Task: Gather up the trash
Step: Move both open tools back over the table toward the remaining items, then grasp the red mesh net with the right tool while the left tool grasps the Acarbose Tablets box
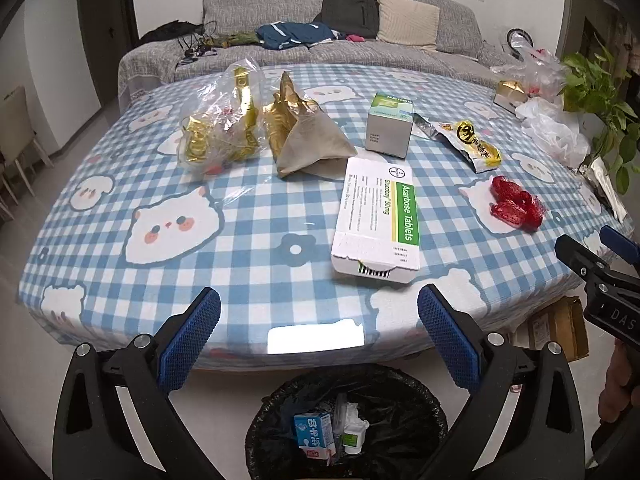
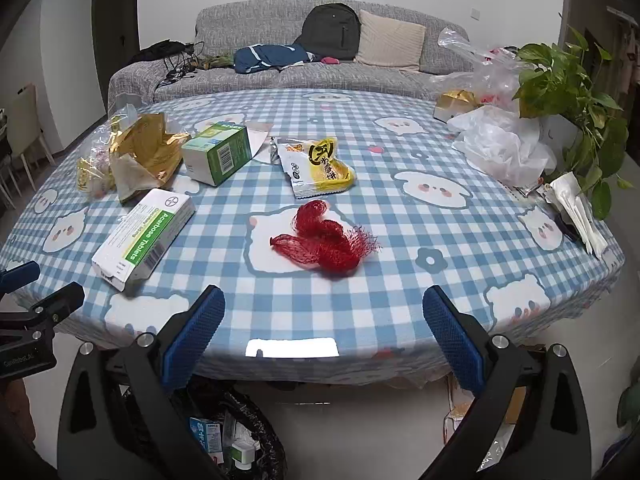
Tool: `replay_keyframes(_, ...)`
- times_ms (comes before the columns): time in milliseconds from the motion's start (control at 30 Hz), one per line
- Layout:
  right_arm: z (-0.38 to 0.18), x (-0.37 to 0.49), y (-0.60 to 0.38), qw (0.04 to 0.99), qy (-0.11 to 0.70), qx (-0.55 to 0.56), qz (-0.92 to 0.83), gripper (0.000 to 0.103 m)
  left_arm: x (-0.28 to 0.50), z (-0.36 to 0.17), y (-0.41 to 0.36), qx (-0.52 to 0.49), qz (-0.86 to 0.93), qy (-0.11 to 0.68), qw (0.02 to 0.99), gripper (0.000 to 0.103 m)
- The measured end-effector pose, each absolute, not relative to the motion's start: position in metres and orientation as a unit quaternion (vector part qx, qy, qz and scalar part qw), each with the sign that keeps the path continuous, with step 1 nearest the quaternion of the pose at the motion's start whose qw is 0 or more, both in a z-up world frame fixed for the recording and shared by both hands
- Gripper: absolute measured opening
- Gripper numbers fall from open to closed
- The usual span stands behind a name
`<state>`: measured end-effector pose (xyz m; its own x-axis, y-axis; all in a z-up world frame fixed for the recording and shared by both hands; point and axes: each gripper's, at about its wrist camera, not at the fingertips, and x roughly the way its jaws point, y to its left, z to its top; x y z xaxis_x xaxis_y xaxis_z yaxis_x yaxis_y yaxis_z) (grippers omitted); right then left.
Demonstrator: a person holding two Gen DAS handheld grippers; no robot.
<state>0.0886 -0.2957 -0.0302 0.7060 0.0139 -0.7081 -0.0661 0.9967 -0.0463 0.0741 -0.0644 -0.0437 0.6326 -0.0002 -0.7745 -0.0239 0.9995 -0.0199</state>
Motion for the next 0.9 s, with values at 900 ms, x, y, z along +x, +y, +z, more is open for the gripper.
replay_keyframes(900, -0.053, 0.167, -0.299, 0.908, 0.418, -0.018, 0.023, 0.072, 0.162, -0.06, -0.083, -0.003, -0.011, 0.454, 0.891, 0.097)
